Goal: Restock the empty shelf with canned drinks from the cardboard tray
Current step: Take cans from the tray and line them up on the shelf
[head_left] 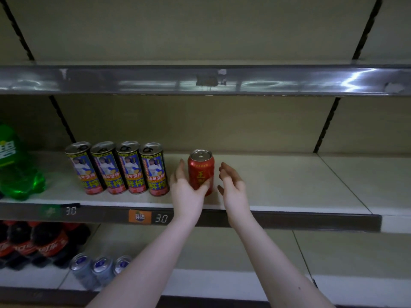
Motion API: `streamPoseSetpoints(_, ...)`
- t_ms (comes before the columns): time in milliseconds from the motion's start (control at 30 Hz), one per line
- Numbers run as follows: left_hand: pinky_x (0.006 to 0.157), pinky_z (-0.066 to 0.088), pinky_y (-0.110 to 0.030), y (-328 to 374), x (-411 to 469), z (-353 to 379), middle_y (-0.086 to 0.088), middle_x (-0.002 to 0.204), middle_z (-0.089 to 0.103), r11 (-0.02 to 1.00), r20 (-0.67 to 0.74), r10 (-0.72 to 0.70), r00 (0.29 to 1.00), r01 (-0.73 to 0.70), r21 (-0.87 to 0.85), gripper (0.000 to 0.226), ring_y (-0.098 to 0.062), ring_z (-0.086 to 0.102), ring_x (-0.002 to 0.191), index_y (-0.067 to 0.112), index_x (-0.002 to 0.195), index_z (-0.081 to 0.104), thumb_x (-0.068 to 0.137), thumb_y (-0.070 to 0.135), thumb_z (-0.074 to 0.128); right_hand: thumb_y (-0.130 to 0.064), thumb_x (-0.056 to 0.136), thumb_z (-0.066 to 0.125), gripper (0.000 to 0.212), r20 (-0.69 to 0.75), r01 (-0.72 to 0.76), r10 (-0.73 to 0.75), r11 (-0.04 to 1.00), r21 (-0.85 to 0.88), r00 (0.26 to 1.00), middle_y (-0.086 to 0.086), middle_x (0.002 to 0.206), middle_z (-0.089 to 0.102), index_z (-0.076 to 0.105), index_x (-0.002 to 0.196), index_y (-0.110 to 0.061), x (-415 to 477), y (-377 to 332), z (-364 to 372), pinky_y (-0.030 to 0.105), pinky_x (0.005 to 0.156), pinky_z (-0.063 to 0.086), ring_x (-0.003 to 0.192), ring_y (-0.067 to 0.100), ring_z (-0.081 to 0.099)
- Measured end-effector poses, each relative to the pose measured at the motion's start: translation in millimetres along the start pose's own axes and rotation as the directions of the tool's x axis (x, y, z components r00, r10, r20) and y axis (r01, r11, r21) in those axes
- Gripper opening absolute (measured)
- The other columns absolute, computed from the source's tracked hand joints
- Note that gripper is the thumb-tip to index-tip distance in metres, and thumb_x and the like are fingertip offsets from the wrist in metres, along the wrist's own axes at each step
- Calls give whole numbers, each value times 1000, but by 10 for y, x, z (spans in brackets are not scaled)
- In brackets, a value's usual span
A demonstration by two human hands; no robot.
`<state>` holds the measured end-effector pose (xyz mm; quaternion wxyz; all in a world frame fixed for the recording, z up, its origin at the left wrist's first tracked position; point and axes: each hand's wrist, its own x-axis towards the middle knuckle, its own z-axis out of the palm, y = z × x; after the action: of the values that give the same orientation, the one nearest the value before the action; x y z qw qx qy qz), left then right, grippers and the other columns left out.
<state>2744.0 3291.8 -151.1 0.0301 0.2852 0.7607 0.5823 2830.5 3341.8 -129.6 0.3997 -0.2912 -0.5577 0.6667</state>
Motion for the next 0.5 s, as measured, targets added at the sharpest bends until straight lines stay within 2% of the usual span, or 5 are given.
streamPoseSetpoints(67, 95, 31, -21, 138, -143, -48, -12, 127, 46, 997, -66, 70, 995, -68, 32, 75, -26, 44, 122, 8, 133, 41, 71, 27, 78, -15, 98, 42, 29, -12, 22, -22, 1000, 14, 1000, -3, 121, 56, 50, 125, -18, -83, -44, -71, 37, 109, 37, 121, 14, 50)
streamPoseSetpoints(133, 89, 29, -16, 294, -310, -73, -4, 115, 44, 989, -86, 150, 985, -150, 5, 62, -23, 47, 112, 7, 125, 46, 74, 25, 76, -16, 98, 43, 24, -23, 42, -41, 998, 43, 999, 0, 124, 56, 52, 120, -21, -199, -105, -178, 39, 110, 37, 122, 15, 51)
streamPoseSetpoints(233, 94, 42, -29, 476, -552, -24, 0, 114, 44, 967, -41, 215, 976, -219, -129, 50, -22, 53, 109, 16, 119, 47, 76, 28, 70, -13, 98, 43, 23, -67, 96, -89, 990, 106, 994, 5, 126, 58, 55, 117, -19, -399, -194, -404, 40, 109, 39, 120, 17, 54)
streamPoseSetpoints(300, 95, 45, -34, 583, -734, 52, 0, 115, 48, 958, 11, 228, 974, -222, -182, 42, -21, 53, 109, 23, 114, 46, 77, 29, 66, -11, 98, 43, 24, -93, 136, -125, 982, 128, 988, 7, 125, 59, 55, 118, -15, -538, -245, -590, 40, 108, 40, 120, 18, 54)
streamPoseSetpoints(500, 96, 43, -28, 774, -1385, 462, 7, 123, 51, 952, 232, 232, 945, -172, -252, 33, -10, 51, 111, 26, 113, 45, 86, 23, 63, -9, 98, 41, 22, -149, 238, -214, 957, 169, 966, 1, 115, 62, 57, 111, -18, -980, -307, -1336, 36, 104, 44, 116, 19, 57)
